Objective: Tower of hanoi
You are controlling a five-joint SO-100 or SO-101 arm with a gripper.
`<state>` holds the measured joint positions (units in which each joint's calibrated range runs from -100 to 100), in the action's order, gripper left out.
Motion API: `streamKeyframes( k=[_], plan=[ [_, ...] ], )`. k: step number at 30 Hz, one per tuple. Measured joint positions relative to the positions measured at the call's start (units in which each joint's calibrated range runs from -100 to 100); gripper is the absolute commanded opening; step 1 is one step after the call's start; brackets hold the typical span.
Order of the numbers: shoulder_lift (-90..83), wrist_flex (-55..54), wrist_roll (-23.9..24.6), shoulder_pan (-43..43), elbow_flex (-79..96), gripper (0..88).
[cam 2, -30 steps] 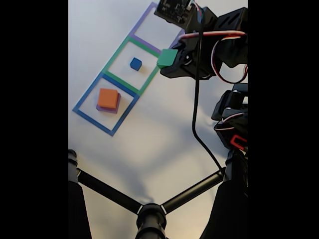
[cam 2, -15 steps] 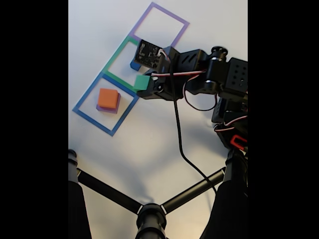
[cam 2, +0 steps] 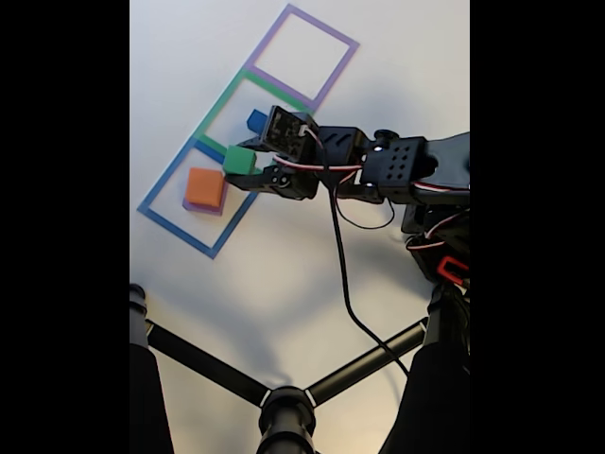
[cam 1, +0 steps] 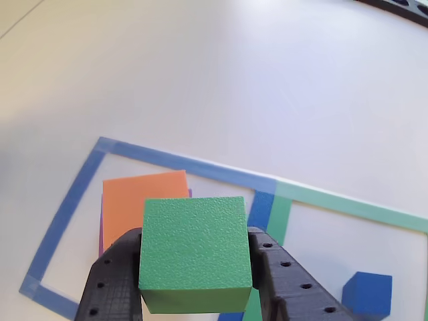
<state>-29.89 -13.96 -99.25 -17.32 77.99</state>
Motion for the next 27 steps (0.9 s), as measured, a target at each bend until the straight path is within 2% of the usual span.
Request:
streamKeyframes(
  k=[8, 27],
  plan=[
    [11.6, -9.81, 0.0, -1.3, -3.61, 5.6],
    [24.63, -15.79, 0.0, -4.29, -11.61, 5.7]
  ],
)
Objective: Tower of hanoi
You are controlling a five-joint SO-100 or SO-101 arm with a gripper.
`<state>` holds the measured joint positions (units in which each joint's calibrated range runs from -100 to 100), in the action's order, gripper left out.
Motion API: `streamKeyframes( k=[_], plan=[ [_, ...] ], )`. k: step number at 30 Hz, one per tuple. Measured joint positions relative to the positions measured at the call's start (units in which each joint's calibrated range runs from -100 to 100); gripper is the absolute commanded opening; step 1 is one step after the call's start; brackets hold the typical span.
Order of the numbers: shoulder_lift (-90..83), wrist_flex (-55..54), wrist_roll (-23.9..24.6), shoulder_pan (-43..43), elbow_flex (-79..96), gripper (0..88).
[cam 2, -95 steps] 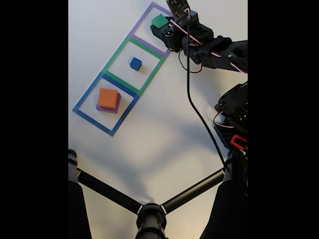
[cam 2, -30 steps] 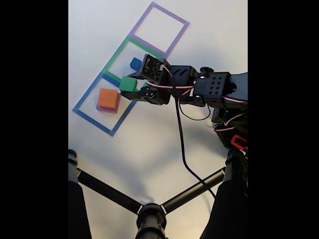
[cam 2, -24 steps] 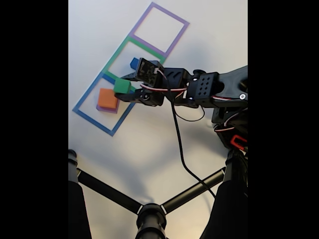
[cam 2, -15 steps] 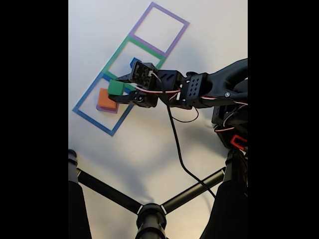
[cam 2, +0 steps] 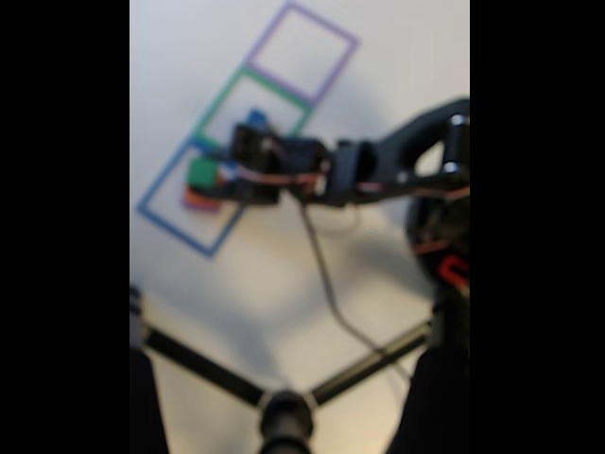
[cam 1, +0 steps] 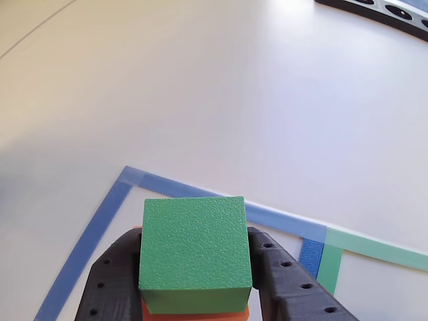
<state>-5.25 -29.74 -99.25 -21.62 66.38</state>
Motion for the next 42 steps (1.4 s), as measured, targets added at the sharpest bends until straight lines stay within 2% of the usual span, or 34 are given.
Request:
streamKeyframes(
  k=[11, 16, 22, 33, 42],
  plan=[
    [3.45, -2.23, 0.0, -0.3, -0.86, 6.9],
    [4.88, -3.59, 0.0, -0.3, -1.38, 15.5],
    [4.88, -3.83, 0.19, -0.3, -1.38, 21.4],
    [4.88, -3.83, -0.75, 0.0, -1.29, 28.0],
    [-1.93, -1.99, -0.75, 1.5, -1.29, 26.4]
  ],
)
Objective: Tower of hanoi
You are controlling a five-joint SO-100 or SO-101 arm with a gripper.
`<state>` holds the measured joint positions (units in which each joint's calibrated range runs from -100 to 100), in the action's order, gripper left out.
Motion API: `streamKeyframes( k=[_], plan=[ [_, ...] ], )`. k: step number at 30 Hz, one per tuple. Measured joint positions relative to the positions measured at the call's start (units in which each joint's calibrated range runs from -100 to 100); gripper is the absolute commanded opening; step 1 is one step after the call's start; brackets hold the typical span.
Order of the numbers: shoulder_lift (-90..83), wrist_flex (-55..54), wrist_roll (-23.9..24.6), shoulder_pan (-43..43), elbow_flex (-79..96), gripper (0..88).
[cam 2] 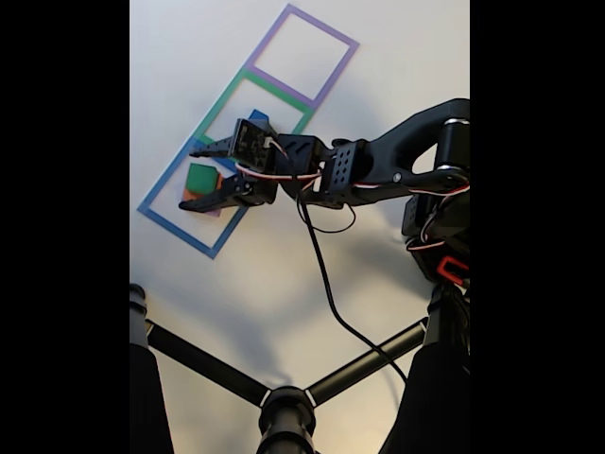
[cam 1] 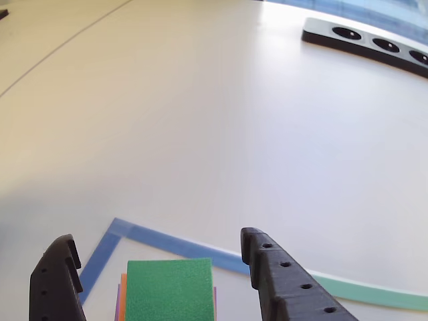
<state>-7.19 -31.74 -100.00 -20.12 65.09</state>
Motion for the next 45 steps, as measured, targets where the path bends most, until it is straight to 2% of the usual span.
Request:
streamKeyframes(
  k=[4, 6, 10, 12, 18, 24, 27, 29, 32, 34, 39, 45],
  plan=[
    [-6.89, 8.93, 0.0, 1.7, -2.24, 18.7],
    [-10.68, 16.99, 0.0, 2.8, -4.99, 9.7],
    [-19.59, 33.65, 0.0, 5.09, -8.25, 0.2],
    [-24.55, 41.95, 0.0, 6.39, -10.06, 0.2],
    [-38.34, 77.19, 0.0, 12.48, -23.73, 0.2],
    [-40.52, 111.64, 0.0, 20.67, -45.74, 0.2],
    [-40.69, 123.29, 0.0, 24.36, -54.94, 0.2],
    [-41.28, 126.71, 0.0, 26.66, -56.92, 3.1],
    [-41.87, 129.11, 0.0, 29.86, -57.18, 17.9],
    [-42.88, 129.19, 0.0, 31.65, -54.94, 22.5],
    [-48.68, 123.29, 0.0, 35.15, -42.99, 24.5],
    [-56.91, 109.25, 0.0, 38.84, -24.42, 30.9]
  ],
)
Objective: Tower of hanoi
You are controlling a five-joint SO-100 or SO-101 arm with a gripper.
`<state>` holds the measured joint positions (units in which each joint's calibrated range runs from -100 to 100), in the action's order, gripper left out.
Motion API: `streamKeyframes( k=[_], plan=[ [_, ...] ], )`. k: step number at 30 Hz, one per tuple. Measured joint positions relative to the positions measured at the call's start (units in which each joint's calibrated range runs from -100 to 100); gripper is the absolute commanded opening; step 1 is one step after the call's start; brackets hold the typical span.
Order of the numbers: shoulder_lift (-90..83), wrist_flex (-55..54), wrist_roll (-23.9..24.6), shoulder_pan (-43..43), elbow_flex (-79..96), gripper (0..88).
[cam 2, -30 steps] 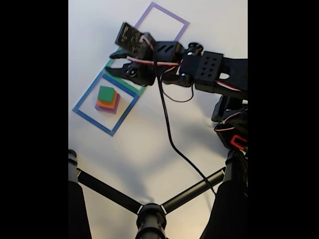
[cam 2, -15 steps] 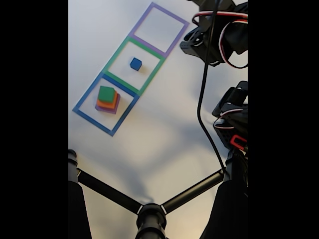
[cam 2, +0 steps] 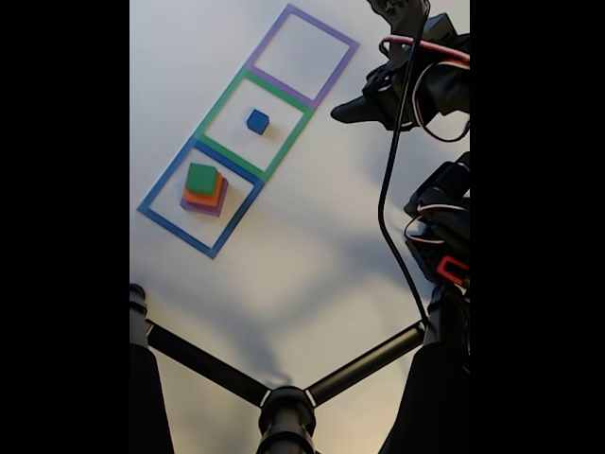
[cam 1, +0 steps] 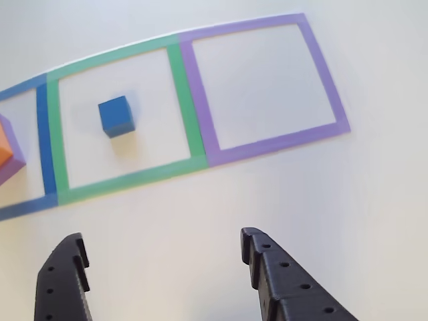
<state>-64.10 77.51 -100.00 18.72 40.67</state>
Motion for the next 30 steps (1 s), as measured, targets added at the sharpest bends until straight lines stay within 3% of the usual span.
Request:
streamKeyframes(
  k=[9, 16, 20, 30],
  plan=[
    [-2.86, -25.12, 0.0, 1.9, 24.33, 36.6],
    [5.21, -62.52, 0.75, 0.7, 46.26, 41.3],
    [10.84, -77.75, 0.0, -1.3, 50.9, 42.1],
    [31.27, -103.91, 0.38, -5.69, 52.88, 41.8]
  ],
)
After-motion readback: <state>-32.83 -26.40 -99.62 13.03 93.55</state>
